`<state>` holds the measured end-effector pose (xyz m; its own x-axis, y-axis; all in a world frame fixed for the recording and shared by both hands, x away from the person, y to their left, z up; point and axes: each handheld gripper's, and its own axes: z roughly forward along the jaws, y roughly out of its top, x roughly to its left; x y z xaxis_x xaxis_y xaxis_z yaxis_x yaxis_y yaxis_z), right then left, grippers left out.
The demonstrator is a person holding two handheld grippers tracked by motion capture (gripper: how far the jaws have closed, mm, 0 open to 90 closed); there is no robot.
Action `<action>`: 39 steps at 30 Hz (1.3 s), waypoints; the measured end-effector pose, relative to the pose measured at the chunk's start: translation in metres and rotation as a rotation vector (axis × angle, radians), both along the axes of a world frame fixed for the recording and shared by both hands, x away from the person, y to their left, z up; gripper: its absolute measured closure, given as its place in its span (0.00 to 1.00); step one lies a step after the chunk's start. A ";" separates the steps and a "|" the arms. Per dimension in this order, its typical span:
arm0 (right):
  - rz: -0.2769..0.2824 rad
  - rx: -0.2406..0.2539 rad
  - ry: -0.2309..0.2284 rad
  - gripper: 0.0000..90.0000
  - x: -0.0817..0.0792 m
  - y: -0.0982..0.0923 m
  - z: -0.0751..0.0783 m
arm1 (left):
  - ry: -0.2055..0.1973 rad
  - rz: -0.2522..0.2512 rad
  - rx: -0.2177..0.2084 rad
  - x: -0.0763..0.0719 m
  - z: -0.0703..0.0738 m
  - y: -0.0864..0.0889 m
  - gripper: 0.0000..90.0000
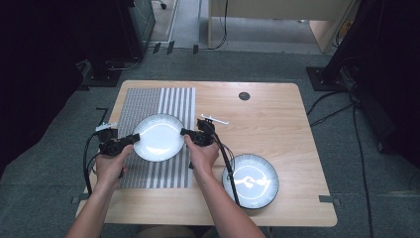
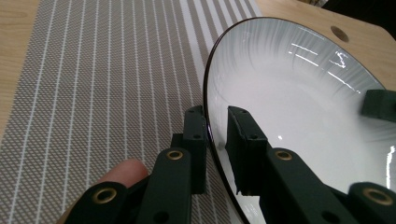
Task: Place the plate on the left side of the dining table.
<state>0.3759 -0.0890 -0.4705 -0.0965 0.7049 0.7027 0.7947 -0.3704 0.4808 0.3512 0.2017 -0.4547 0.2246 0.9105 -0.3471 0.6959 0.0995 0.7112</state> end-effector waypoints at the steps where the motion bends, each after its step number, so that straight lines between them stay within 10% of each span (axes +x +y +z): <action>1: 0.001 0.003 0.006 0.95 0.004 0.003 -0.001 | 0.004 0.004 -0.006 0.003 -0.001 0.003 0.87; 22: 0.007 0.009 0.033 0.95 0.057 0.031 -0.040 | 0.063 0.036 0.037 0.054 -0.031 0.025 0.87; 39: -0.007 -0.030 0.018 0.95 0.068 0.034 -0.051 | 0.086 0.055 0.032 0.066 -0.046 0.023 0.86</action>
<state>0.4437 -0.0549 -0.5210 -0.0793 0.7266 0.6825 0.8007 -0.3614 0.4778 0.4171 0.2247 -0.5009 0.1444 0.9317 -0.3332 0.7486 0.1173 0.6526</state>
